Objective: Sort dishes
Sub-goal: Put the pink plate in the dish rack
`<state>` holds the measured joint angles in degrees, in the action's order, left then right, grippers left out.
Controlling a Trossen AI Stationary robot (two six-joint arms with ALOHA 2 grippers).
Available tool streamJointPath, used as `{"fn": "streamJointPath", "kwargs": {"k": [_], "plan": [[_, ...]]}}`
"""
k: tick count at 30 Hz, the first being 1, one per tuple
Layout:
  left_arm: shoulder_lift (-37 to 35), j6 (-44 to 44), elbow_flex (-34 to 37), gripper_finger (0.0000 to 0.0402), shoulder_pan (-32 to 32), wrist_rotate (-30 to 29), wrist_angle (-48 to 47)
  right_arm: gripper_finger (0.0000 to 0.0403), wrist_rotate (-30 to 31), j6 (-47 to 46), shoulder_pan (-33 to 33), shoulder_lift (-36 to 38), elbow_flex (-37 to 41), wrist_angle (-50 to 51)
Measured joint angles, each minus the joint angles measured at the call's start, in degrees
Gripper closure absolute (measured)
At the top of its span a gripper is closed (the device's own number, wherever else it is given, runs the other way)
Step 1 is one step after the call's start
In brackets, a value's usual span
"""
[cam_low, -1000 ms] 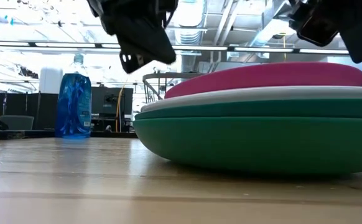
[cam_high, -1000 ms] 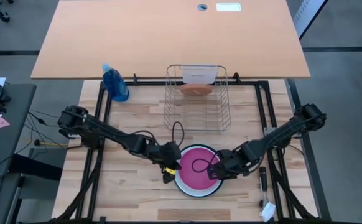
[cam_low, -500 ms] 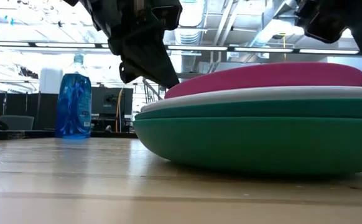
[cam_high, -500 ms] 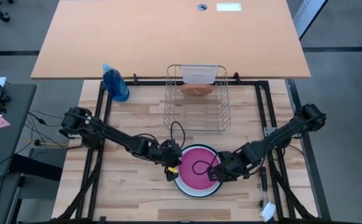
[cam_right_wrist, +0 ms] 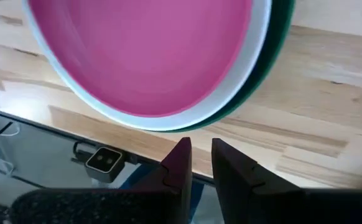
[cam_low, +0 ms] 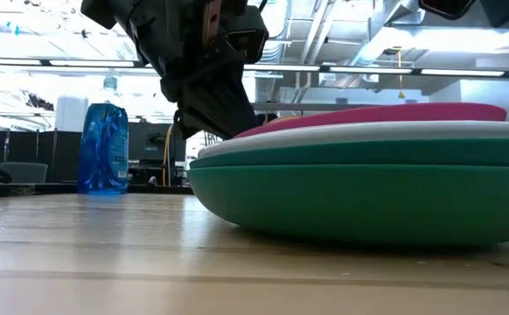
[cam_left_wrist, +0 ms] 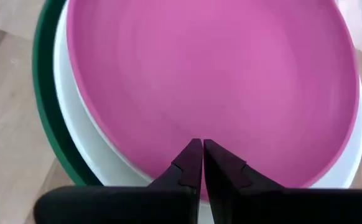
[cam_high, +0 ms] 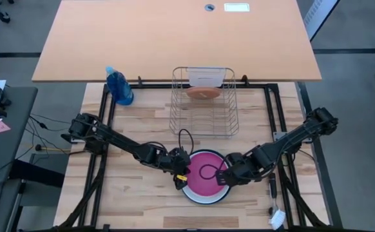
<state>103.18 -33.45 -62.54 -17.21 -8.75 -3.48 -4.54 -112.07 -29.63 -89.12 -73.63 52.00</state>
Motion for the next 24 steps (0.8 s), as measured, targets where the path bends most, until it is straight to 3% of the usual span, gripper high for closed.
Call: {"fn": "streamJointPath", "kwargs": {"k": [11,24], "plan": [[0.0,-0.05,2.52,0.0391,0.04,-0.81,1.98,0.032,1.73,-0.76,2.49,-0.2,-0.02,5.92],[0.07,-0.26,4.46,0.0391,0.04,-0.9,4.22,0.018,4.74,8.89,9.16,-0.22,-0.02,3.46]]}}
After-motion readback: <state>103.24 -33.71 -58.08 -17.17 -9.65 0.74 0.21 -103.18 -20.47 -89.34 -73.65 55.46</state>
